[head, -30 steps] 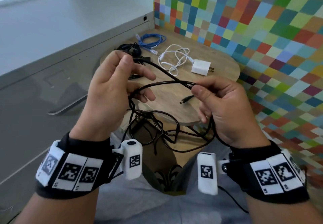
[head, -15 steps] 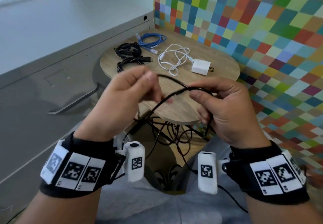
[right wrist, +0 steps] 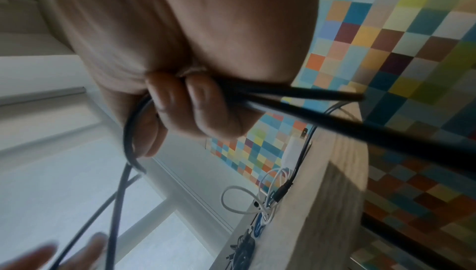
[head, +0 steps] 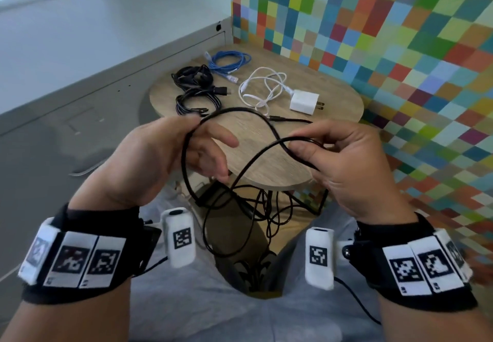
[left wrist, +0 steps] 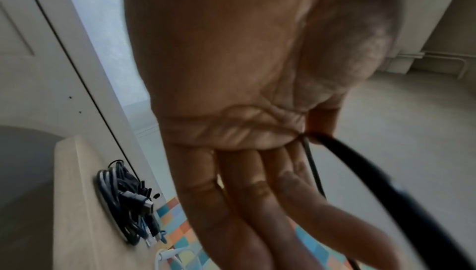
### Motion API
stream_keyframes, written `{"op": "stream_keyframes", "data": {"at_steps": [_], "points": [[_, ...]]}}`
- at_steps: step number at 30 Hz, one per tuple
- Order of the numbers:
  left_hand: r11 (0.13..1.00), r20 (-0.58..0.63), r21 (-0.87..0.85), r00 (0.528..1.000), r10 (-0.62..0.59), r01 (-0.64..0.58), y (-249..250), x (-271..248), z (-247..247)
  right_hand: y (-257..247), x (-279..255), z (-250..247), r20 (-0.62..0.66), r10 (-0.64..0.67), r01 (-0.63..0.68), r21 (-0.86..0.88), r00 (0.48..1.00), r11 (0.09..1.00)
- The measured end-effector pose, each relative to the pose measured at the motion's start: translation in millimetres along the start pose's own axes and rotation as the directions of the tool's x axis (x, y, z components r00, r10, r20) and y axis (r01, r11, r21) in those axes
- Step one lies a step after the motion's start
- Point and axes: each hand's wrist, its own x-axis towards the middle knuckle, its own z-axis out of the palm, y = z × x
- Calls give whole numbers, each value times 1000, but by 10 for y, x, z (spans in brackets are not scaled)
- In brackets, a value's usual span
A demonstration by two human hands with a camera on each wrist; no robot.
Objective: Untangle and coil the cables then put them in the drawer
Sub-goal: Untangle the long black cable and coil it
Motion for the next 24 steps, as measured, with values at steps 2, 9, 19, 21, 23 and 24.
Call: {"op": "stream_keyframes", "data": {"at_steps": [2,9,19,21,23,24], "points": [[995,-66,94,998,-17,24,28,2,69,0,-15,26,45,-26,29,-74,999,997],[902,-77,423,989,129,-85,97,0,332,-21,-35,76,127,-29,46,-133,991,990],[688,-84,717,967,242,-110,-7,69,438,-11,-54,92,203,-77,114,-180,976,977],[671,-97,731,956,278,-121,-20,81,454,1,-48,76,204,-86,124,-182,975,975],[685,-120,722,957,263,-97,-8,81,441,-2,-47,63,199,-100,134,-165,975,977],[687,-121,721,960,252,-89,-4,77,435,-2,-47,57,193,-110,141,-151,975,978]]}}
